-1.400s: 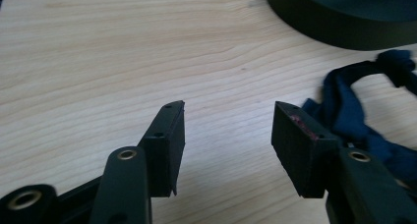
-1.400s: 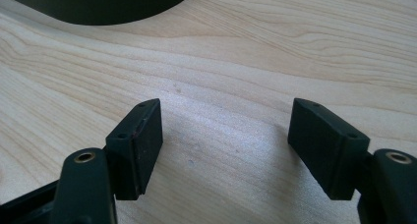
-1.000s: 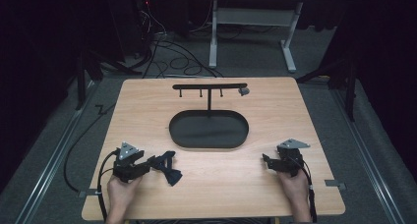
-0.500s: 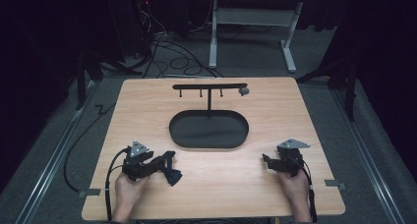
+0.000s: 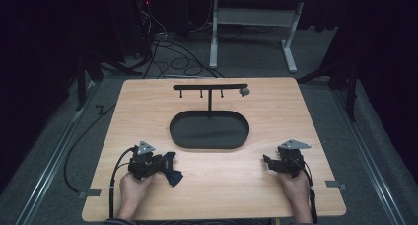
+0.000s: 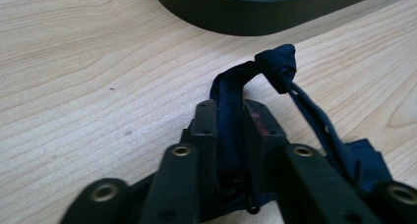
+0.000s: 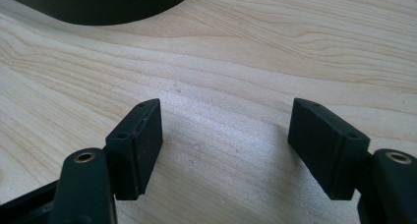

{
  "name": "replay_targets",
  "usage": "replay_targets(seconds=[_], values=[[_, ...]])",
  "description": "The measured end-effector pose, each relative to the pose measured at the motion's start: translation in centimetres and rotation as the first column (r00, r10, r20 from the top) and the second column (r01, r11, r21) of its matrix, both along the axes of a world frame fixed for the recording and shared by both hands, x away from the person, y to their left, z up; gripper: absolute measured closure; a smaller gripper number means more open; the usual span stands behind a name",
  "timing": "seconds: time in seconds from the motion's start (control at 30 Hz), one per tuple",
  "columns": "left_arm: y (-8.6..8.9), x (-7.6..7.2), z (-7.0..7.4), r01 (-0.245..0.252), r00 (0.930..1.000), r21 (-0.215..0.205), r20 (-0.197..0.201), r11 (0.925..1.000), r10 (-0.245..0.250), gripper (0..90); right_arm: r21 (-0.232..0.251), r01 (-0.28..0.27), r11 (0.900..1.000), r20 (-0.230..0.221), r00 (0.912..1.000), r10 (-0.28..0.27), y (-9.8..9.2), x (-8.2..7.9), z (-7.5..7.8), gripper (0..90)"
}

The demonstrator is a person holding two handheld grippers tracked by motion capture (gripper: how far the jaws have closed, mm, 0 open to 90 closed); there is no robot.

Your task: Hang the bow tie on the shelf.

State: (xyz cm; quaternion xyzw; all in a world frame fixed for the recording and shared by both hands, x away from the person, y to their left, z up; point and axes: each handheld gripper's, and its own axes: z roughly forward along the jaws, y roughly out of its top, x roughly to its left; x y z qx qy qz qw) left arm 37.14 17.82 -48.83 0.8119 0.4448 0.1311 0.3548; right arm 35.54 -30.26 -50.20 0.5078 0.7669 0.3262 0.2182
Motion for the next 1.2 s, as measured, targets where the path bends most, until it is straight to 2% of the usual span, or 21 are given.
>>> replay_targets(seconds=[0.17,0.33,0.47,0.63,0.77,0.93,1.2], values=[[-0.1,-0.1,0.0,0.02,0.9998,0.005,-0.001,0.9998,-0.02,87.4,0.0,0.0,1.0,0.0,1.0,0.0,0.0,0.0,0.0,30.3],[-0.1,-0.5,0.4,0.022,0.9996,-0.005,0.019,0.9997,-0.022,88.5,0.0,0.0,1.0,0.0,1.0,0.0,0.0,0.0,0.0,30.3],[-0.2,-0.9,1.2,0.029,0.9982,-0.007,0.052,0.9996,-0.029,88.7,-0.001,-0.001,1.0,-0.001,1.0,0.001,0.0,0.0,0.0,30.3],[-0.5,-1.4,2.6,0.035,0.9939,-0.006,0.105,0.9994,-0.034,88.6,0.0,0.0,1.0,0.0,1.0,0.0,0.0,0.0,0.0,30.4],[-0.7,-1.6,3.9,0.04,0.9898,-0.031,0.138,0.9987,-0.036,88.6,0.0,-0.001,1.0,0.0,1.0,0.001,0.0,0.0,0.0,30.2],[-0.8,-1.7,4.8,0.044,0.9857,-0.038,0.165,0.9983,-0.037,88.6,0.001,-0.001,1.0,-0.001,1.0,0.001,0.0,0.0,0.0,30.2],[-0.9,-1.8,6.5,0.047,0.9744,-0.034,0.221,0.9983,-0.038,88.6,-0.002,-0.002,1.0,-0.001,1.0,0.002,0.0,0.0,0.0,30.2]])
